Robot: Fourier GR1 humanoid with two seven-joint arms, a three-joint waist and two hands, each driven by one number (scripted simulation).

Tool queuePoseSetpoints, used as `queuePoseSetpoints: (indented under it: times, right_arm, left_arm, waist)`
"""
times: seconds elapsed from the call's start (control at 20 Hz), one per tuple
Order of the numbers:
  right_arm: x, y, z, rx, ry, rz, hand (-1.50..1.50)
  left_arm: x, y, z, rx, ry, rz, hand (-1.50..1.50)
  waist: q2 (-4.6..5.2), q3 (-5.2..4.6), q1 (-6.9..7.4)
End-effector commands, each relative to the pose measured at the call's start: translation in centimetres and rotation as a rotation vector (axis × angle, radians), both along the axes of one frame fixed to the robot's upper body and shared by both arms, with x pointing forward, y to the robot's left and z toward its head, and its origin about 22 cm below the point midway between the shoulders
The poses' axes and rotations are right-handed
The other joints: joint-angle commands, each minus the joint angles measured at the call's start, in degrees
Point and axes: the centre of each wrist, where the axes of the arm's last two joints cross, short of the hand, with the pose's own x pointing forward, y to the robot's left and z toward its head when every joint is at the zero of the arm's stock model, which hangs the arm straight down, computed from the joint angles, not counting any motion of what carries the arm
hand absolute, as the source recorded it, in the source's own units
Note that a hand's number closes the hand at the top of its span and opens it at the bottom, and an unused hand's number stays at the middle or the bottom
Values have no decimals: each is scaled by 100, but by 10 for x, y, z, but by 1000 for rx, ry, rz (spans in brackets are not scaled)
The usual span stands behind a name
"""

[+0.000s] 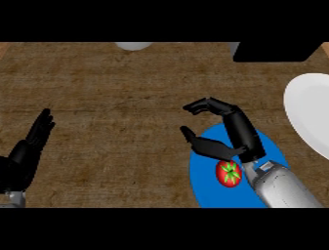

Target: Pick the tomato from the plate and place it in the plate

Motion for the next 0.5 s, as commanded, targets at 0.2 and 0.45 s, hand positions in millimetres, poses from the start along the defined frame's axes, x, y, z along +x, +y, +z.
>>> queuePoseSetpoints:
  times: [0.2, 0.45]
  right_arm:
    - [-94, 24, -44, -3, -163, -26, -150]
    - [-137, -12, -34, -128, -210, -117, -150]
  left_arm:
    - [6, -15, -12, -68, -6, -55, 0]
    - [20, -19, -13, -34, -21, -31, 0]
  waist:
    - [55, 65, 23]
    - [45, 61, -61]
